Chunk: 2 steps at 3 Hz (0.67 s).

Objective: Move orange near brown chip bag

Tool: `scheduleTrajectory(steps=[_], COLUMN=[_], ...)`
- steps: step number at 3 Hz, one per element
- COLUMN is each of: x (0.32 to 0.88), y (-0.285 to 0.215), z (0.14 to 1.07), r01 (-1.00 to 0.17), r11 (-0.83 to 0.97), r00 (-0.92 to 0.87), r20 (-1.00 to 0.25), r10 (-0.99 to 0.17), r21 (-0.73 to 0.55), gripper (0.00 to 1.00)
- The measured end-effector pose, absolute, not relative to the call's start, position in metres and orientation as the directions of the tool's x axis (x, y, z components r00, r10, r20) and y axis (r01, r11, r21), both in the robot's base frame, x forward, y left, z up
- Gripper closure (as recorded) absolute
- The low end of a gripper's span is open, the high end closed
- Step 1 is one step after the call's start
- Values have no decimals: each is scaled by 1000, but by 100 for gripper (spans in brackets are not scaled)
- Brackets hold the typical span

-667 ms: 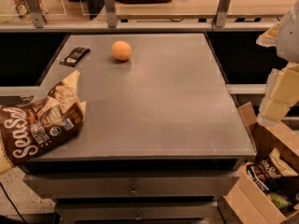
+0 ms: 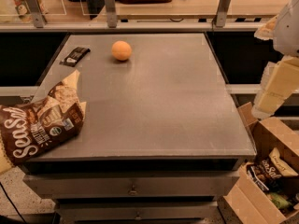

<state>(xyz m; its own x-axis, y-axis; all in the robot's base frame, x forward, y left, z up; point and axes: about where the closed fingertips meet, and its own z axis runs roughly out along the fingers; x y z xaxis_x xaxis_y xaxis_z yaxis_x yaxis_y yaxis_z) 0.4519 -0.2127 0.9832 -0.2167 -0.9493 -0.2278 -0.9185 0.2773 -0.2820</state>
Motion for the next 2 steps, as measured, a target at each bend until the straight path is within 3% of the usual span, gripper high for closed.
scheduleTrajectory(steps=[2], x=[547], y=[-168], z=[986], r01=[-913], r11=[263], r00=[-157], r20=[-328], r10=[-932], r21=[-311], gripper=[0])
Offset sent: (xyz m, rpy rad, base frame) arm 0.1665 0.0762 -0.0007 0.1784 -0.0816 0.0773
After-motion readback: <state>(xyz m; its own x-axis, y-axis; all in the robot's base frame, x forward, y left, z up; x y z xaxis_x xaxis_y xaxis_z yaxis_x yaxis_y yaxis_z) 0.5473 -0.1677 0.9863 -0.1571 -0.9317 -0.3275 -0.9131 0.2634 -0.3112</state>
